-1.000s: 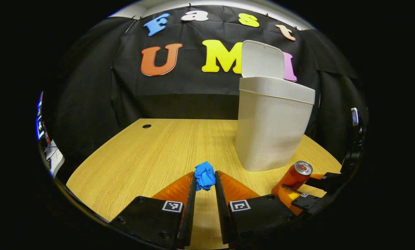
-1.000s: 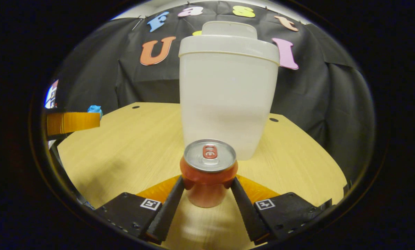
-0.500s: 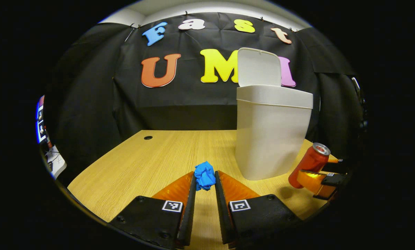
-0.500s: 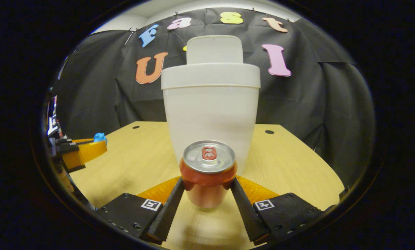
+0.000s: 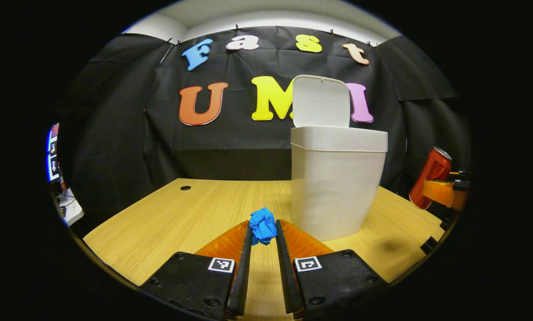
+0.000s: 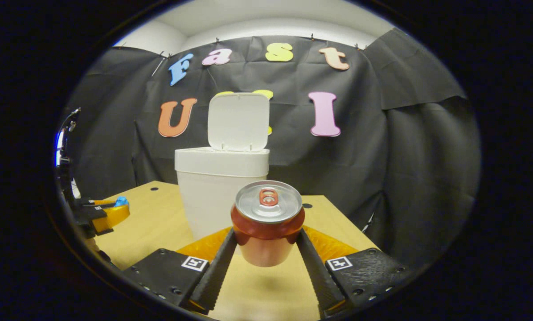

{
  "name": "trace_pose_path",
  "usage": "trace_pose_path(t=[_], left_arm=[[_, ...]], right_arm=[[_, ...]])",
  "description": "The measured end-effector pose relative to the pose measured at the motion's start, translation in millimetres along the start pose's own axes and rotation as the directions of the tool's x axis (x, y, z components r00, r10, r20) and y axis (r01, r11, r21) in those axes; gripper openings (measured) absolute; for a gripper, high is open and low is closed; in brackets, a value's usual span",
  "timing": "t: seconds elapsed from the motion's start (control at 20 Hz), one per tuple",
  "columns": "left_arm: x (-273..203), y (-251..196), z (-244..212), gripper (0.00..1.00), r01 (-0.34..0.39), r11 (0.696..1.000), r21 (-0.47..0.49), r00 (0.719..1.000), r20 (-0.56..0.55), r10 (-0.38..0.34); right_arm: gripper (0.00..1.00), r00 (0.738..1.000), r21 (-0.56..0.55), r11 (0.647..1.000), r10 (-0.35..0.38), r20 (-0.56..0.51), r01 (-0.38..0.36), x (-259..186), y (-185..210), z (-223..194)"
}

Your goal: Press the lid of the desktop garbage bin to open it, pick up the crumpled paper on the desktop and throw it into the bin, then pick up the pop can on the desktop and drop it into the bin, and finally close the garbage bin lid.

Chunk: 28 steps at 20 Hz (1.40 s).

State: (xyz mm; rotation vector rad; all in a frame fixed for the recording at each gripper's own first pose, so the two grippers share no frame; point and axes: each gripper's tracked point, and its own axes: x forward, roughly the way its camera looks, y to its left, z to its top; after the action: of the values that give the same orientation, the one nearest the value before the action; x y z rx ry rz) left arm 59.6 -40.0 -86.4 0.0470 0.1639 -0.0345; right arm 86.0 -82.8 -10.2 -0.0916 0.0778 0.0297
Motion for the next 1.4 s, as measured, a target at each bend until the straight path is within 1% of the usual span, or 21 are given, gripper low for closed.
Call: trace_pose_path(t=[0.1, 0.35, 0.4, 0.45, 0.5, 0.65, 0.8, 0.9, 1.0, 1.1, 1.15, 1.2, 1.25, 1.3, 1.4], left_arm=[[-9, -6, 8, 0.35, -0.017, 1.000, 0.004, 1.000, 0.015, 0.017], [-23, -22, 36, 0.35, -0.015, 1.000, 0.016, 1.000, 0.027, 0.015], [-24, -24, 47, 0.35, -0.014, 1.000, 0.013, 0.999, 0.035, 0.014], [-25, -25, 58, 0.31, -0.018, 1.000, 0.005, 0.999, 0.040, 0.018], [-26, -24, 70, 0.35, -0.028, 1.000, 0.008, 0.998, 0.051, 0.027], [-18, -24, 111, 0.35, -0.037, 0.999, 0.004, 0.994, 0.100, 0.036], [3, -25, 146, 0.35, -0.043, 0.999, 0.019, 0.992, 0.121, 0.040], [22, -35, 169, 0.34, -0.016, 0.999, 0.041, 0.990, 0.140, 0.010], [41, -42, 189, 0.34, -0.007, 0.998, 0.061, 0.986, 0.167, -0.003], [63, -59, 211, 0.34, 0.026, 0.993, 0.116, 0.975, 0.216, -0.051], [75, -71, 216, 0.37, 0.054, 0.989, 0.139, 0.969, 0.230, -0.086], [87, -85, 215, 0.36, 0.096, 0.986, 0.139, 0.967, 0.222, -0.125], [96, -96, 216, 0.34, 0.125, 0.984, 0.127, 0.963, 0.225, -0.151], [107, -107, 215, 0.34, 0.152, 0.983, 0.103, 0.961, 0.216, -0.172], [129, -125, 213, 0.34, 0.169, 0.983, 0.078, 0.963, 0.197, -0.181]], right_arm=[[0.82, 1.000, 0.004, 1.000, 0.008, 0.013, -0.008, -8, -7, 5], [0.82, 0.998, 0.018, 1.000, 0.022, 0.050, -0.023, -22, -19, 19], [0.82, 0.999, 0.019, 0.999, 0.025, 0.048, -0.026, -23, -20, 20], [0.82, 0.999, 0.021, 0.999, 0.030, 0.045, -0.031, -23, -20, 19], [0.82, 0.998, 0.023, 0.999, 0.035, 0.046, -0.036, -26, -21, 19], [0.82, 0.997, 0.009, 0.999, 0.037, 0.065, -0.037, -31, -26, 26], [0.81, 0.997, 0.009, 0.999, 0.042, 0.069, -0.043, -33, -31, 27], [0.82, 0.997, 0.006, 0.999, 0.033, 0.072, -0.034, -33, -39, 27], [0.82, 0.997, -0.001, 1.000, 0.023, 0.077, -0.023, -33, -44, 28], [0.81, 0.997, -0.024, 1.000, 0.012, 0.079, -0.010, -31, -47, 26], [0.82, 0.997, -0.043, 0.999, 0.008, 0.081, -0.004, -29, -48, 26], [0.81, 0.997, -0.061, 0.998, 0.004, 0.081, 0.001, -28, -50, 24], [0.82, 0.997, -0.072, 0.997, 0.001, 0.080, 0.005, -27, -52, 24], [0.81, 0.997, -0.079, 0.997, 0.001, 0.080, 0.005, -26, -52, 23], [0.81, 0.997, -0.079, 0.997, 0.009, 0.080, -0.003, -25, -52, 23]])
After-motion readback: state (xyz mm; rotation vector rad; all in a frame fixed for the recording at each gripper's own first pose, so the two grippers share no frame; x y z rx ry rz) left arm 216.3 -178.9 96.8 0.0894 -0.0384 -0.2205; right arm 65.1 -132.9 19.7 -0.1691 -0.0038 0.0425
